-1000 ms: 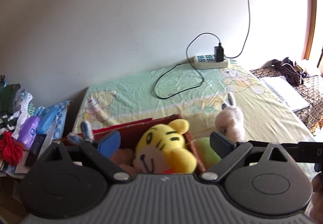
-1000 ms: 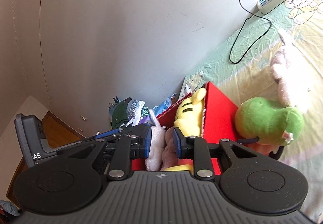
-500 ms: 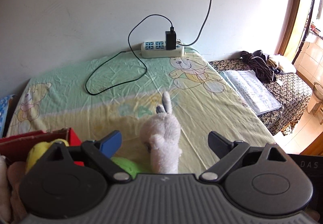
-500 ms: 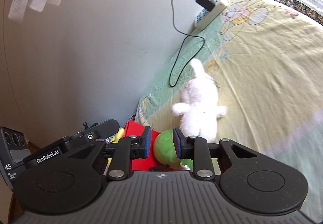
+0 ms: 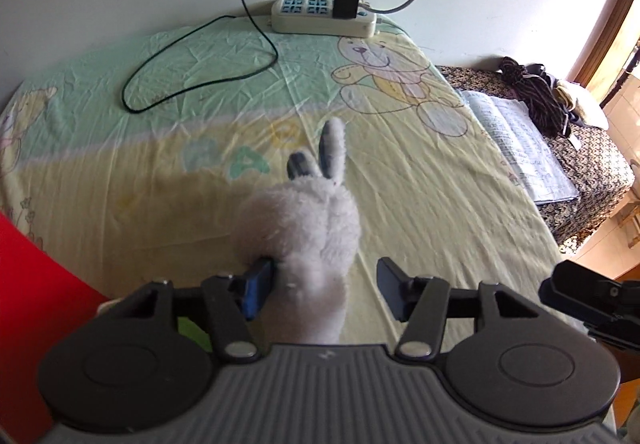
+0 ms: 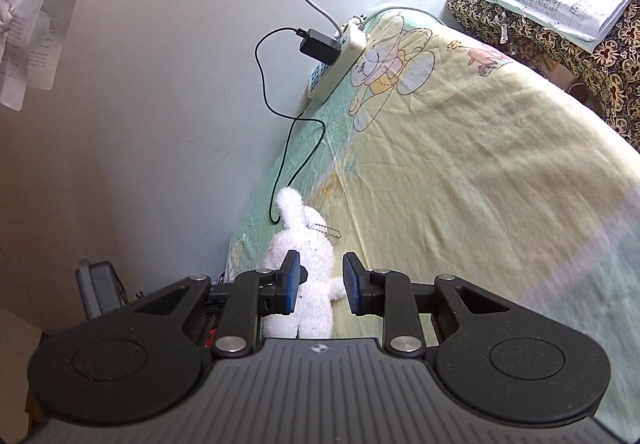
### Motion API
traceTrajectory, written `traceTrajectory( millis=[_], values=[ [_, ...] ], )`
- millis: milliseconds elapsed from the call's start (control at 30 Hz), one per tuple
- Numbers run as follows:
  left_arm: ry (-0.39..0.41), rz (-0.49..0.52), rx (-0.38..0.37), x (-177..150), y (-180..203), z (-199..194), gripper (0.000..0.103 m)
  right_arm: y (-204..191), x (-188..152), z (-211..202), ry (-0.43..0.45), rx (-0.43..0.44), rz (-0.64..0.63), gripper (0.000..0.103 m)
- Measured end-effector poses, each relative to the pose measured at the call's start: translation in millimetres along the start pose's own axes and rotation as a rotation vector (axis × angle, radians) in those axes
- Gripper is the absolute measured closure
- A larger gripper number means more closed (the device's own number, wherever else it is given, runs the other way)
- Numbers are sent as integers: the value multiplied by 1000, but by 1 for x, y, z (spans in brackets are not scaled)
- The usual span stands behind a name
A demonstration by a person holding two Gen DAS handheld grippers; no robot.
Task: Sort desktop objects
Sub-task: 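Grasp the second white bunny with plaid ears and bow tie with the right gripper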
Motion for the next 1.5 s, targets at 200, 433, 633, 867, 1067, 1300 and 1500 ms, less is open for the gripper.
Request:
traceTrajectory(
  millis=[200, 433, 633, 867, 1067, 1300, 1500],
  values=[
    [-3, 55, -52, 4, 30, 5, 44, 15, 15, 0, 12, -17, 27, 76],
    [-32, 97, -151, 0, 53, 4, 44, 18, 24, 14, -18, -12, 15, 75],
    [40, 100, -176, 5, 43, -27, 38, 25, 28, 29, -58, 3, 36, 73],
    [-26, 28, -103, 8, 14, 7, 31, 32, 27, 46, -118, 32, 85, 66],
    [-67, -22, -117, 7, 7, 28, 33, 31, 24, 61, -170, 48, 93, 61],
    [-73, 9, -126, 12, 13, 36, 34, 33, 24, 80, -204, 52, 151, 53],
    [-85, 11, -124, 10, 14, 40, 34, 34, 24, 96, -228, 64, 200, 50]
  ],
)
Point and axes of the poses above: each gripper's, at about its wrist camera, not at the fingertips, and z roughly the way its jaws point, y to its right, x to its top, the point moved 5 cm from there along z, roughly the way its jaws point, and after that the axes turned 5 degrees about z, right-handed, at the moved point
